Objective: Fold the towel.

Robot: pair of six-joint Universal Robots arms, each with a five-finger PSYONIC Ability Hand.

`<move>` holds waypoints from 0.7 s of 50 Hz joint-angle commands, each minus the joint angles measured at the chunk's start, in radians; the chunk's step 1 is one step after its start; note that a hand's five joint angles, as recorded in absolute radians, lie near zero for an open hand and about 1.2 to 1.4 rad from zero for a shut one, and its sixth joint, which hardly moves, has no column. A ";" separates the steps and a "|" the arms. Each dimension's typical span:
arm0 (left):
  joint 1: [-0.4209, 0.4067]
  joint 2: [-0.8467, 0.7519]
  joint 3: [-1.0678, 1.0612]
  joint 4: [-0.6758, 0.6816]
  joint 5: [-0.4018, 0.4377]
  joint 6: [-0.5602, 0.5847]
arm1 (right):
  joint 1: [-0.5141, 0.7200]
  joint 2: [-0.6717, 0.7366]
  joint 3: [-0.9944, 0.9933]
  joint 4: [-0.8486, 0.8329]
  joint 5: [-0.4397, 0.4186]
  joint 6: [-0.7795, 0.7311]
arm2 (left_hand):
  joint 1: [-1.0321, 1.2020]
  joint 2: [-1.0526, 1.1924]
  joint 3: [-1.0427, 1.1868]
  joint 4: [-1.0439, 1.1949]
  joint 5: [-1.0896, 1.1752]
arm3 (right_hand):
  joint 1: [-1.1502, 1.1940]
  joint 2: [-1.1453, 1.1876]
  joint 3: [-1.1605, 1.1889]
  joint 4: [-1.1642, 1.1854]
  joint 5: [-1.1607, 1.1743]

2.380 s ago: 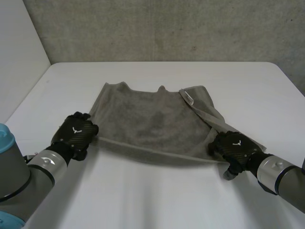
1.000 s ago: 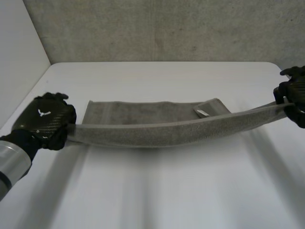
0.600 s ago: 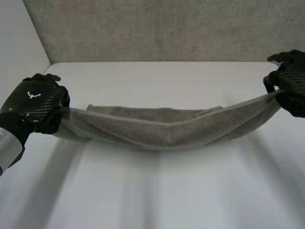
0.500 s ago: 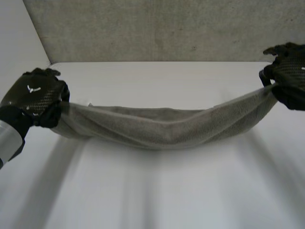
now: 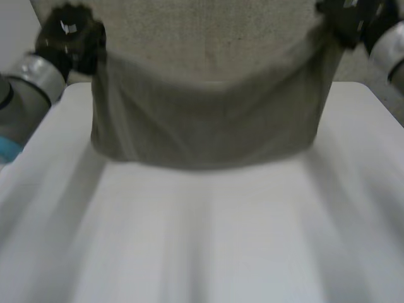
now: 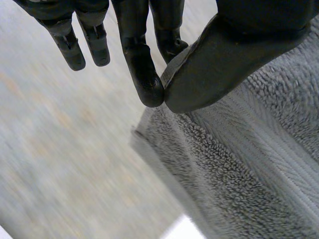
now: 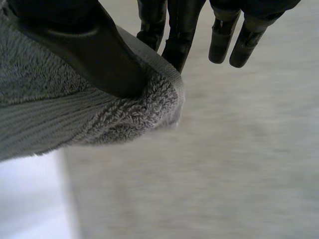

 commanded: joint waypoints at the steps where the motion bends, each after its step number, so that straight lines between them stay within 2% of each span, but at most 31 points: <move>1: 0.003 0.186 -0.001 0.247 -0.011 -0.066 | 0.006 -0.127 -0.043 -0.131 0.002 0.301 | 0.113 0.087 -0.044 -0.052 0.055 | 0.080 0.082 -0.006 -0.007 0.056; 2: 0.011 0.226 -0.033 0.276 -0.004 -0.095 | 0.006 -0.127 -0.042 -0.131 0.002 0.301 | 0.113 0.087 -0.044 -0.052 0.055 | 0.080 0.082 -0.006 -0.007 0.056; 4: 0.014 0.240 -0.066 0.288 0.005 -0.117 | -0.059 -0.173 0.080 -0.150 -0.059 0.382 | 0.113 0.087 -0.044 -0.052 0.055 | 0.080 0.082 -0.006 -0.007 0.056; 7: 0.023 0.240 -0.122 0.289 0.051 -0.135 | -0.086 -0.187 0.180 -0.153 -0.099 0.375 | 0.113 0.087 -0.044 -0.052 0.055 | 0.080 0.082 -0.006 -0.007 0.056; 11: 0.025 0.229 -0.248 0.295 0.110 -0.125 | -0.087 -0.201 0.260 -0.153 -0.115 0.349 | 0.113 0.087 -0.044 -0.052 0.055 | 0.080 0.082 -0.006 -0.007 0.056; 14: 0.028 0.226 -0.293 0.295 0.124 -0.117 | -0.112 -0.201 0.342 -0.145 -0.119 0.317 | 0.113 0.087 -0.044 -0.052 0.055 | 0.080 0.082 -0.006 -0.007 0.056; 21: 0.098 0.182 -0.536 0.296 0.170 -0.025 | -0.190 -0.202 0.558 -0.145 -0.167 0.246 | 0.113 0.087 -0.044 -0.052 0.055 | 0.080 0.082 -0.006 -0.007 0.056; 26: 0.122 0.130 -0.649 0.290 0.216 0.056 | -0.282 -0.201 0.784 -0.145 -0.292 0.144 | 0.113 0.087 -0.044 -0.052 0.055 | 0.080 0.082 -0.006 -0.007 0.056; 29: 0.123 0.114 -0.704 0.279 0.226 0.101 | -0.305 -0.201 0.822 -0.145 -0.310 0.116 | 0.113 0.087 -0.044 -0.052 0.055 | 0.080 0.082 -0.006 -0.007 0.056; 33: 0.122 0.137 -0.756 0.241 0.226 0.133 | -0.353 -0.239 0.896 -0.109 -0.351 0.064 | 0.113 0.087 -0.044 -0.052 0.055 | 0.080 0.082 -0.006 -0.007 0.056; 35: 0.116 0.215 -0.791 0.169 0.229 0.135 | -0.368 -0.288 0.910 -0.072 -0.371 0.051 | 0.113 0.087 -0.044 -0.052 0.055 | 0.080 0.082 -0.006 -0.007 0.056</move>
